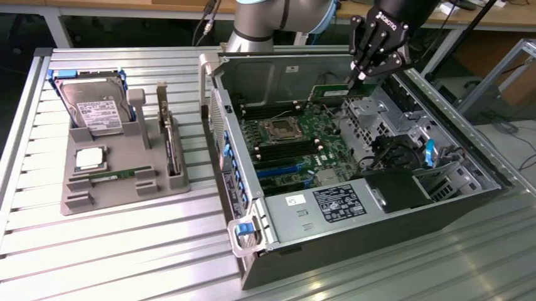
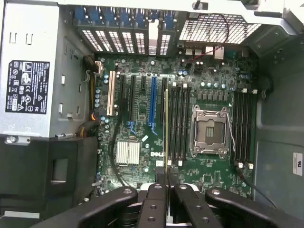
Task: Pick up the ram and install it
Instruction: 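Pick up the ram and move it above insertion slot, then insert the ram into the slot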
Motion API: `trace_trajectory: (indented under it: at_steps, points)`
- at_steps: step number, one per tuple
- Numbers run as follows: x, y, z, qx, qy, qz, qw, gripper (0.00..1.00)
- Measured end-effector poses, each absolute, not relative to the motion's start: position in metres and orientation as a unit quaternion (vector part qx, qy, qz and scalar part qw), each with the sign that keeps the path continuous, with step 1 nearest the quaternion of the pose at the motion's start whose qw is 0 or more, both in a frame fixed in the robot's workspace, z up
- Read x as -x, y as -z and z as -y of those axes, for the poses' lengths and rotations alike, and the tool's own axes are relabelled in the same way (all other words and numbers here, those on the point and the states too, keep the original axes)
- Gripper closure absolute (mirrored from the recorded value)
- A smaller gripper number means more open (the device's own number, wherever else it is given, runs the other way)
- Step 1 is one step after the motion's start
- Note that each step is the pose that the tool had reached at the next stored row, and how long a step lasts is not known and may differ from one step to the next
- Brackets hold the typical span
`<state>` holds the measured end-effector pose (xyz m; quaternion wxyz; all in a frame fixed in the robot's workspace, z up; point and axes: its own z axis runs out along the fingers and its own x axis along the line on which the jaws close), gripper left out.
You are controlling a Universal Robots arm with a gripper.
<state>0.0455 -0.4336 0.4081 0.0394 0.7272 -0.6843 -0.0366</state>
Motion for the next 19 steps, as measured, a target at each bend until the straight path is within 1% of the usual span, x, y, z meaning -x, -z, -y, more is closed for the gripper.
trace_trajectory:
  at_steps: [7,11,19]
  points:
    - [-0.068,-0.408,0.433,-0.727,0.038,0.684,0.041,0.88]
    - [-0.078,-0.408,0.426,-0.727,0.038,0.684,0.041,0.88]
    - [-0.079,-0.408,0.423,-0.727,0.038,0.684,0.041,0.88]
